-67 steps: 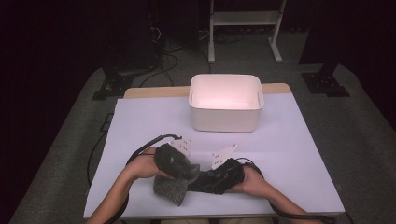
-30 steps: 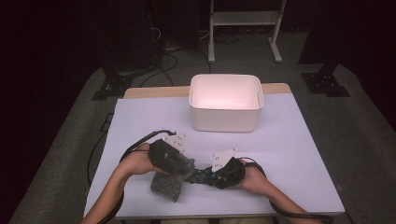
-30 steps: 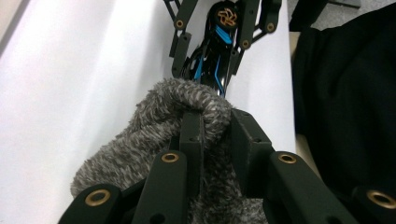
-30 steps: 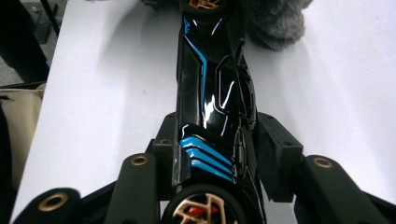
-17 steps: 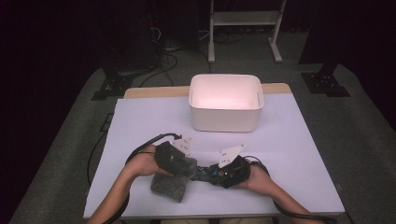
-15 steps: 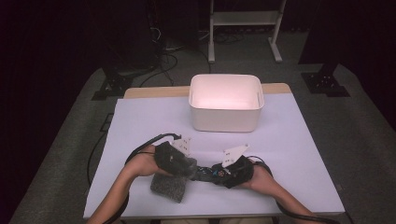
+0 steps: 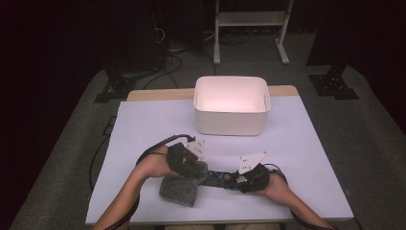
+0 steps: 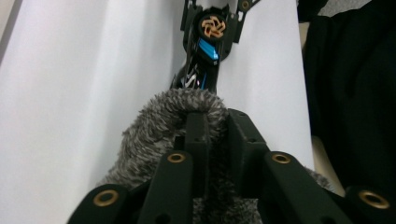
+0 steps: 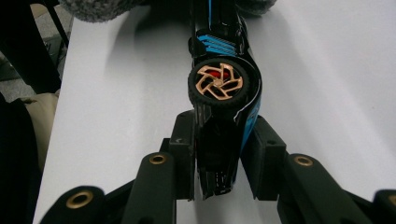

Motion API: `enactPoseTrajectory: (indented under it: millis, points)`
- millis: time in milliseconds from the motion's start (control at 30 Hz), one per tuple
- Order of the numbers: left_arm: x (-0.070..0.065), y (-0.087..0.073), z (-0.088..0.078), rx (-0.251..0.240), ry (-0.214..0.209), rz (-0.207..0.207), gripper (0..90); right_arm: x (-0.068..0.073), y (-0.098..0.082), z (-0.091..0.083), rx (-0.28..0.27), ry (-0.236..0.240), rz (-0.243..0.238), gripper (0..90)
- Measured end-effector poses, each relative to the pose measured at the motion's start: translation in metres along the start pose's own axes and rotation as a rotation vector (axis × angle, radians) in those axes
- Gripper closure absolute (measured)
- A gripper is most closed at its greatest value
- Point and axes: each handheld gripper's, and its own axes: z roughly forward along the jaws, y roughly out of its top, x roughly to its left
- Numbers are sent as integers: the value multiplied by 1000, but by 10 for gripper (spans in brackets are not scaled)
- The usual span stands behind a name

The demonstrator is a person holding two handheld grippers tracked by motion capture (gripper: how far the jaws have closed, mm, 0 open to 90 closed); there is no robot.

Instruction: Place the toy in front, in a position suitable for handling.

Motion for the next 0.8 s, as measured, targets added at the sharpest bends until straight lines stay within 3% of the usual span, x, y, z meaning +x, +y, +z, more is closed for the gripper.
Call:
enactPoseTrajectory:
  millis: [500,633,800]
  points:
    - [1,52,31,4,-52,106,824,1,-1,1,-24,-6,13,662]
    - [3,60,40,-7,-68,107,823,0,-3,1,-31,2,32,662]
    - [4,57,40,-18,-70,82,815,0,-4,1,-39,-1,42,663]
